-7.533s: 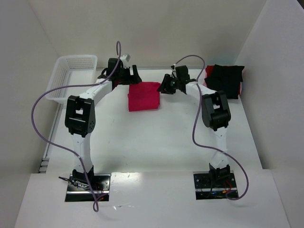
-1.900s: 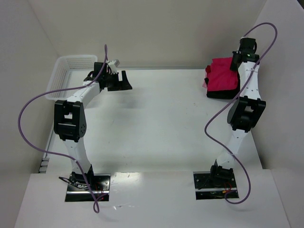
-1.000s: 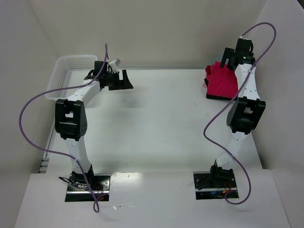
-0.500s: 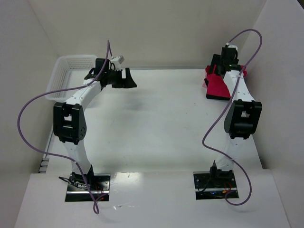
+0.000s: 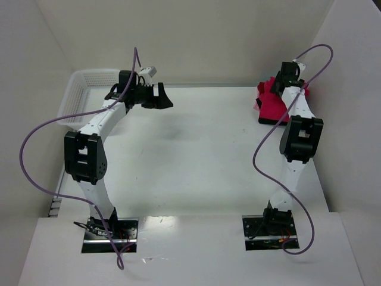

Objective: Fold and stack the t-shirts
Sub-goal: Put the neatly folded tshirt into the corner of the board with the right arm

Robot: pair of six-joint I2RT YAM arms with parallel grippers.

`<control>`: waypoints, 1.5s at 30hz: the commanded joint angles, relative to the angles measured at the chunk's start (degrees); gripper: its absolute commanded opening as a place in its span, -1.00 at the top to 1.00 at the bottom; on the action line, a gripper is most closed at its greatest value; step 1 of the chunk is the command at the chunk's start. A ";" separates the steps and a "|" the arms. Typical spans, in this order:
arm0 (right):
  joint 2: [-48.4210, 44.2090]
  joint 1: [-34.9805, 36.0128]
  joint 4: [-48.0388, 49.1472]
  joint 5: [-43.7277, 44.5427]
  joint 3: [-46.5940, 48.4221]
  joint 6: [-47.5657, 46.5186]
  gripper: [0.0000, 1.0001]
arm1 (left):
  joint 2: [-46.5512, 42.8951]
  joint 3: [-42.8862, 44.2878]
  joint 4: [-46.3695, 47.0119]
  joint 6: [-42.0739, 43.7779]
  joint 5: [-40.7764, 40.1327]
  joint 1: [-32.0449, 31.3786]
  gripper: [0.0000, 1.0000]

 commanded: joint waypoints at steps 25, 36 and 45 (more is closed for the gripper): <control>1.32 -2.96 2.02 -5.77 11.96 2.61 -0.77 | 0.84 3.75 0.28 -0.35 2.23 -1.35 -0.99; -0.89 -2.96 2.91 -2.43 10.21 1.20 -0.87 | -1.35 1.47 0.81 -0.35 2.23 -1.88 -0.99; 6.92 -2.96 3.61 -7.45 7.22 3.39 -0.87 | -2.50 0.85 -1.56 0.70 1.17 -1.88 -0.99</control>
